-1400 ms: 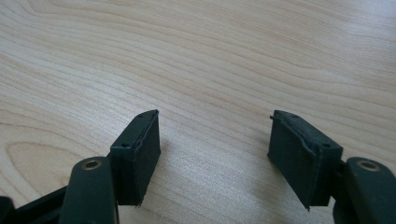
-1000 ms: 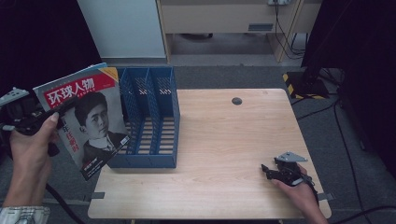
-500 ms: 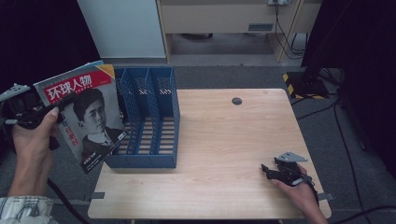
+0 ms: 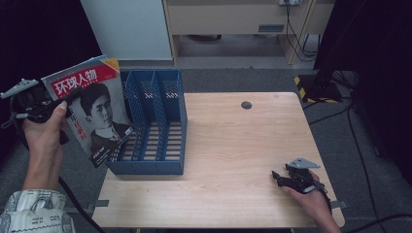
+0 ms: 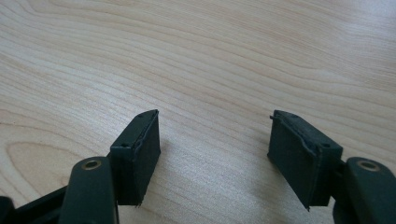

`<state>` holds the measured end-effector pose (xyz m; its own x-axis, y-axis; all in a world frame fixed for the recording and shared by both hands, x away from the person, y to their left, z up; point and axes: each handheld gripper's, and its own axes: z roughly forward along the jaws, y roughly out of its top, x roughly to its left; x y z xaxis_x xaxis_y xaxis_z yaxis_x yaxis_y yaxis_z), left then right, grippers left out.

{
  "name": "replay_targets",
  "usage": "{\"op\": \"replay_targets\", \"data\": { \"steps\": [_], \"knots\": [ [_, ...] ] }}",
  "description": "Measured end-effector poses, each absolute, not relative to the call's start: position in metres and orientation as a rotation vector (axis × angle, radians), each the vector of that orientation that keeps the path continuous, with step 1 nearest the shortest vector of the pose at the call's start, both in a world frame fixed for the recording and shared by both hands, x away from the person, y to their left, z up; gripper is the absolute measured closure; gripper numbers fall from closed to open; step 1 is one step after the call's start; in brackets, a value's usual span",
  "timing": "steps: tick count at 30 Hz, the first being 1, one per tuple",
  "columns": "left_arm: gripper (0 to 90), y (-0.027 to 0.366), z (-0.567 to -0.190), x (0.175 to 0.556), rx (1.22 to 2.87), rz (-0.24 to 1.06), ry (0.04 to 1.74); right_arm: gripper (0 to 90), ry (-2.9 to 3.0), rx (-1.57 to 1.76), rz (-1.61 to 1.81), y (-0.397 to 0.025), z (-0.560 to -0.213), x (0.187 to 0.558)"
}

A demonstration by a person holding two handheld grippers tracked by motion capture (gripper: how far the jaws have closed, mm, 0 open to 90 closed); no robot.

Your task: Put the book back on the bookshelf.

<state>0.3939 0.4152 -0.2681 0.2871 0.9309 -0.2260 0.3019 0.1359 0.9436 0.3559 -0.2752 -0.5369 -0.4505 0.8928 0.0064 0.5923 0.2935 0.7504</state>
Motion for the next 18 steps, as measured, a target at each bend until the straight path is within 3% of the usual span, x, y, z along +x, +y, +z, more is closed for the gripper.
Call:
{"op": "replay_targets", "data": {
  "steps": [18],
  "knots": [
    [86.5,0.409,-0.281,0.409,1.354,0.736,1.186,33.9,2.153,1.326,0.975,-0.275,-0.537,0.356]
  ]
}}
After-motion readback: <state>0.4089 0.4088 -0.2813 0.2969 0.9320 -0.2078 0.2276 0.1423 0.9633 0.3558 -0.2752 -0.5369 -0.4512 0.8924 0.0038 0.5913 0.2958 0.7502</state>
